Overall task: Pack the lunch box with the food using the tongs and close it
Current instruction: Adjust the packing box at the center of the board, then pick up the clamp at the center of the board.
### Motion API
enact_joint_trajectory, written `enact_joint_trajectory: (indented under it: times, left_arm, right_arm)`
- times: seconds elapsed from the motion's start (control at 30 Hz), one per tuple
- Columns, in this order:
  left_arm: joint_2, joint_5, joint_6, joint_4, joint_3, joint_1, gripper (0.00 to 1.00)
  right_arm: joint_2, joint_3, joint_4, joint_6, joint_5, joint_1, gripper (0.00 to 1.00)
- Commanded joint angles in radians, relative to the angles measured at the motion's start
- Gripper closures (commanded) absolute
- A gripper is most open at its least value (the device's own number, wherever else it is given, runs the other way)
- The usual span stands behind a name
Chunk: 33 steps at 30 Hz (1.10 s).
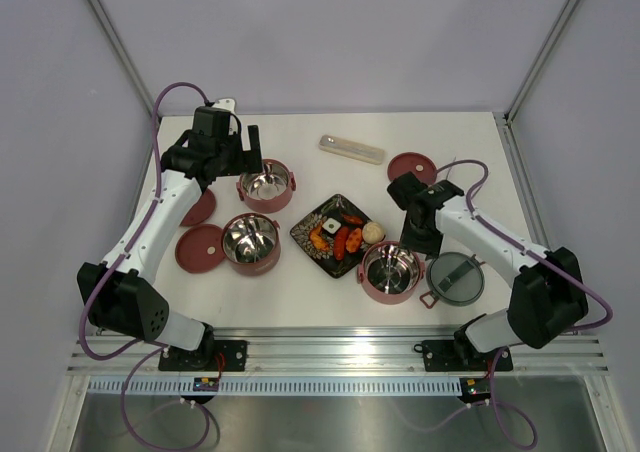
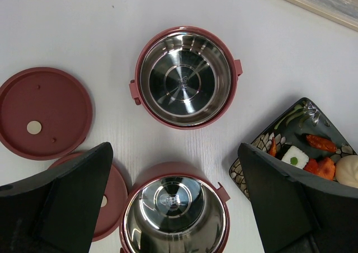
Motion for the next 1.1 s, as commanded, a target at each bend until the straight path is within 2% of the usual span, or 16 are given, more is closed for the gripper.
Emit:
enact_joint_trajectory:
  times: [0.0,0.13,0.17,0.3,0.33,0.43,0.7,1.07]
  left_arm:
    - [-0.002,0.023,0.005,0.04,0.013,-0.005,0.01]
    - [-0.009,0.025,0.005,0.039,0.005,-0.007,0.01]
    - [-0.009,0.025,0.005,0.036,0.005,-0.005,0.01]
    - [-0.016,0.019,0.006,0.031,0.004,-0.005,0.01]
    - [-0.016,0.019,0.008,0.032,0.002,-0.005,0.01]
    - [-0.018,0.02,0.008,0.029,0.002,-0.005,0.01]
    - [-0.027,0.017,0.011,0.022,0.005,-0.007,0.01]
    - [-0.029,0.011,0.014,0.002,0.027,-0.005,0.01]
  right_arm:
    - [-0.027,0.085,-0.024,-0.016,0.058,0.004,0.46]
    - [-0.009,0.131,0.011,-0.053,0.034,-0.057,0.41]
    - [-0.006,0.142,0.023,-0.06,0.024,-0.104,0.41]
    - [0.022,0.151,0.085,-0.1,-0.06,-0.269,0.25]
    - [0.047,0.156,0.108,-0.113,-0.069,-0.295,0.17]
    - [0.103,0.191,0.123,-0.131,-0.06,-0.346,0.07]
    - [0.273,0.245,0.235,-0.203,-0.08,-0.488,0.02]
    - [0.548,0.41,0.318,-0.3,-0.094,-0.56,0.01]
